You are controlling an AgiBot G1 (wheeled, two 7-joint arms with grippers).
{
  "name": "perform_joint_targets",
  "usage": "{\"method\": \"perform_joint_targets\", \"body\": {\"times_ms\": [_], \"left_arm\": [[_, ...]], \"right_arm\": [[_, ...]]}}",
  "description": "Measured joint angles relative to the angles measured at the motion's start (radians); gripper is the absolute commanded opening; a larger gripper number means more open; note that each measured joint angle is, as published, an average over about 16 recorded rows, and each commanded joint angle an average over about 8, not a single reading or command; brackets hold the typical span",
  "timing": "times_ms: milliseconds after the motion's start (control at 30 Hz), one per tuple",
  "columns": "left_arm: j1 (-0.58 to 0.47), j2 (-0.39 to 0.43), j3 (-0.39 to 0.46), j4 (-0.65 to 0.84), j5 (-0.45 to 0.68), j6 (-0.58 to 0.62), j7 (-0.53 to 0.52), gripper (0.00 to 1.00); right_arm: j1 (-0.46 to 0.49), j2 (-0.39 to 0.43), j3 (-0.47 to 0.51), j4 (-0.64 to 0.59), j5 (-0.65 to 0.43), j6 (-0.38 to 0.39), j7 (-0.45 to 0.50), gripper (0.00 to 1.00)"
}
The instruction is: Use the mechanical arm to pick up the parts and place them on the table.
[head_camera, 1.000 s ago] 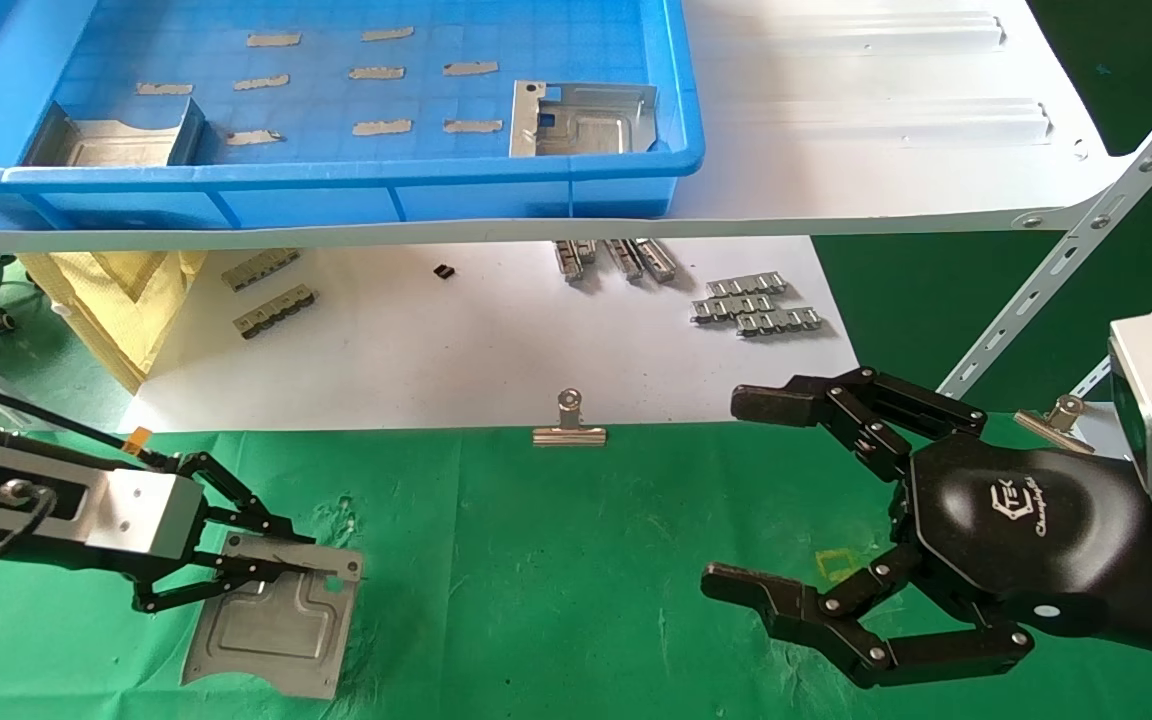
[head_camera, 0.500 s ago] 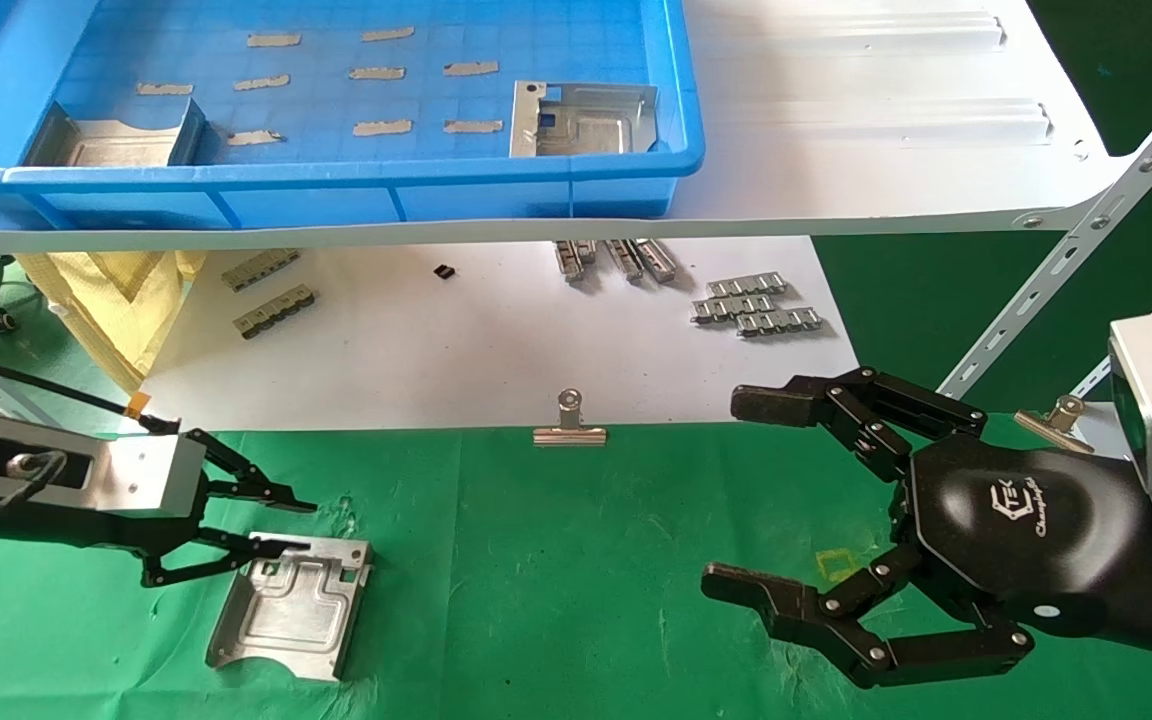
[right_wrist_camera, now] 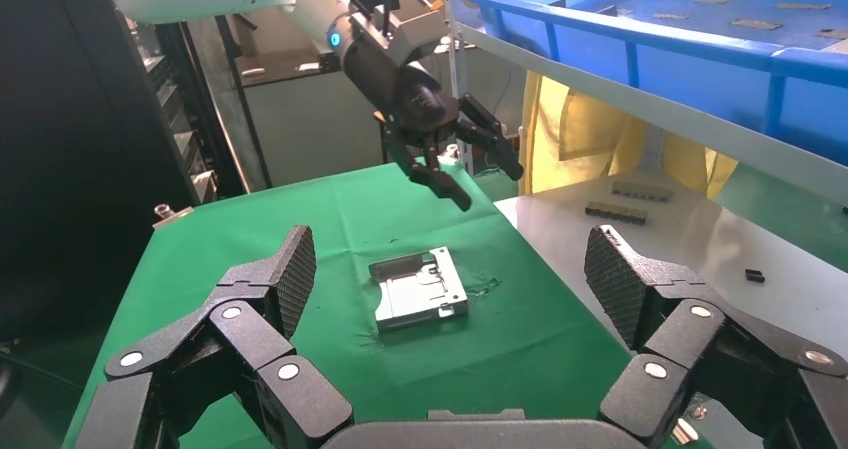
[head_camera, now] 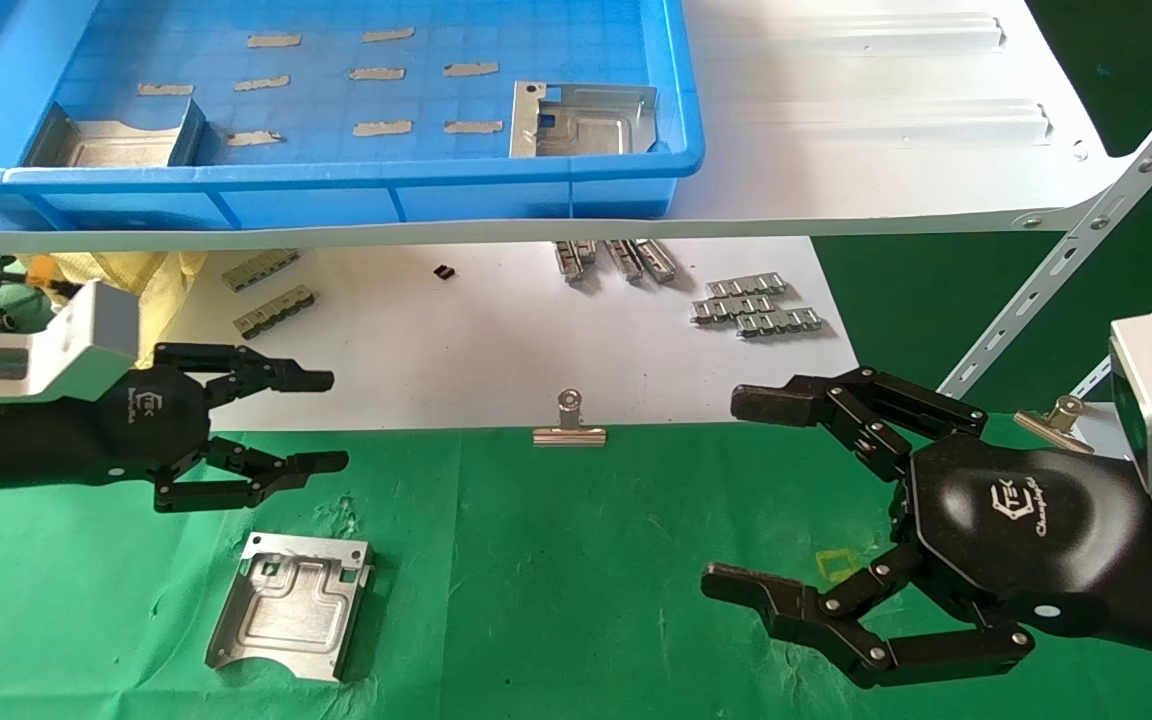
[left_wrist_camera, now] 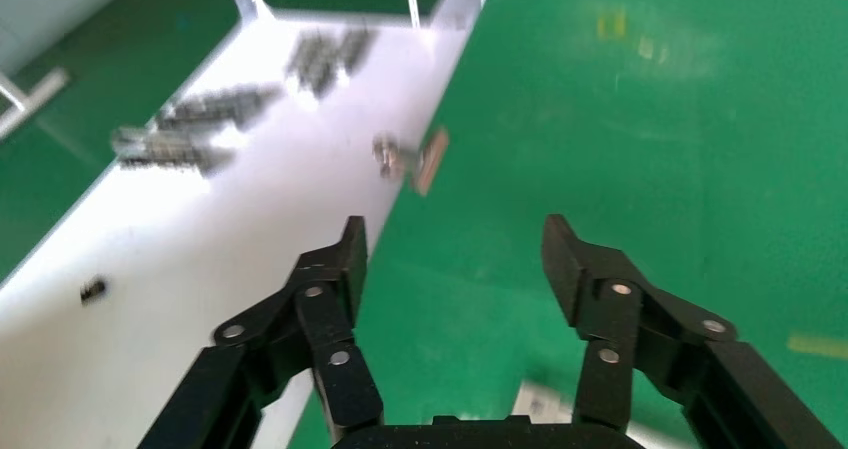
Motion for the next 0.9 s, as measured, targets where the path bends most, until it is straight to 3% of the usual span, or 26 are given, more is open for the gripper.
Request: {"method": "perform_joint_targets", "body": {"times_ms": [467,900], "left_arm": [[0.063,-0.027,-0.057,-0.082,-0.057,-0.007,-0.074,1.0],[0.198,-0.063,-0.204,-0.279,-0.086,-0.029,-0.186,1.0]], "right_arm": [[0.0,0.0,0.0,0.0,0.0,0.0,0.0,1.0],[0.0,0.0,0.0,0.0,0.0,0.0,0.0,1.0]]}}
